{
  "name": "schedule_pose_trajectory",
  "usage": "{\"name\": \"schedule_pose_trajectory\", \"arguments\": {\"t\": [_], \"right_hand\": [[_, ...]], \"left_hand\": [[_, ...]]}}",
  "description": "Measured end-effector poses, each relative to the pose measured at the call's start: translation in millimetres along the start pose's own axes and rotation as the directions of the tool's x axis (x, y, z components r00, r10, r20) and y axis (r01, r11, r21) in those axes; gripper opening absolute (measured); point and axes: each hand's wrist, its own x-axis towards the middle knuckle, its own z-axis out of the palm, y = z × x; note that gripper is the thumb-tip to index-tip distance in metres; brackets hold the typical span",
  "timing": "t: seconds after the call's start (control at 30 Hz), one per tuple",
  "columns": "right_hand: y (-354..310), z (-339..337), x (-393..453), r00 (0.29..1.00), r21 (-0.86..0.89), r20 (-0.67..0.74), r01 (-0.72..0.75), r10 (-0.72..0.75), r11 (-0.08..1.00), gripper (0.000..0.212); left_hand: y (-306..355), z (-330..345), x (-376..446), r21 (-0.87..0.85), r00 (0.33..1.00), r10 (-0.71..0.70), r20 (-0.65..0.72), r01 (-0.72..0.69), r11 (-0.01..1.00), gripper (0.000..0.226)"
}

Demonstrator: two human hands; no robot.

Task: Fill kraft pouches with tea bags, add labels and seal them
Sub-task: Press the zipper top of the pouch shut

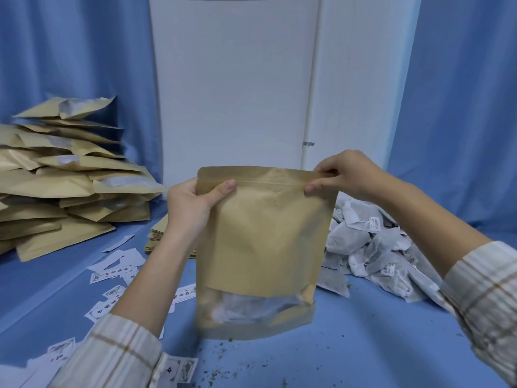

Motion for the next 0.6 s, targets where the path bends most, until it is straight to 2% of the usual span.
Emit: {"name": "schedule_pose_trajectory", "arguments": {"t": [0.07,0.2,0.37,0.47,0.53,0.6], "right_hand": [[6,-2,-3,1.0,0.034,0.004,-0.03,0.03,0.999,0.019],[11,-5,-6,0.998,0.07,-0.035,-0.056,0.059,0.996,0.012],[-15,-5,-1,0.994,0.087,0.107,0.027,-0.037,0.996,0.029],[-33,10,11,0.993,0.046,0.049,0.107,-0.109,0.993,0.019],[-38,14,16,0.992,0.019,0.002,0.123,-0.123,0.992,0.025],[-38,14,17,0.991,-0.009,0.012,0.133,-0.133,0.991,0.028]], "left_hand": [[0,-4,1,0.0,1.0,-0.015,-0.01,0.015,1.0,0.011],[0,-6,1,0.012,1.0,0.005,-0.003,-0.005,1.0,0.01],[1,0,-2,-0.031,1.0,0.01,0.03,-0.009,0.999,0.01],[2,6,-4,-0.022,0.998,0.018,0.067,-0.017,1.0,0.014],[1,6,-4,-0.042,0.997,0.02,0.068,-0.017,0.999,0.014],[0,4,-4,-0.054,0.998,0.029,0.063,-0.025,0.998,0.015]]}}
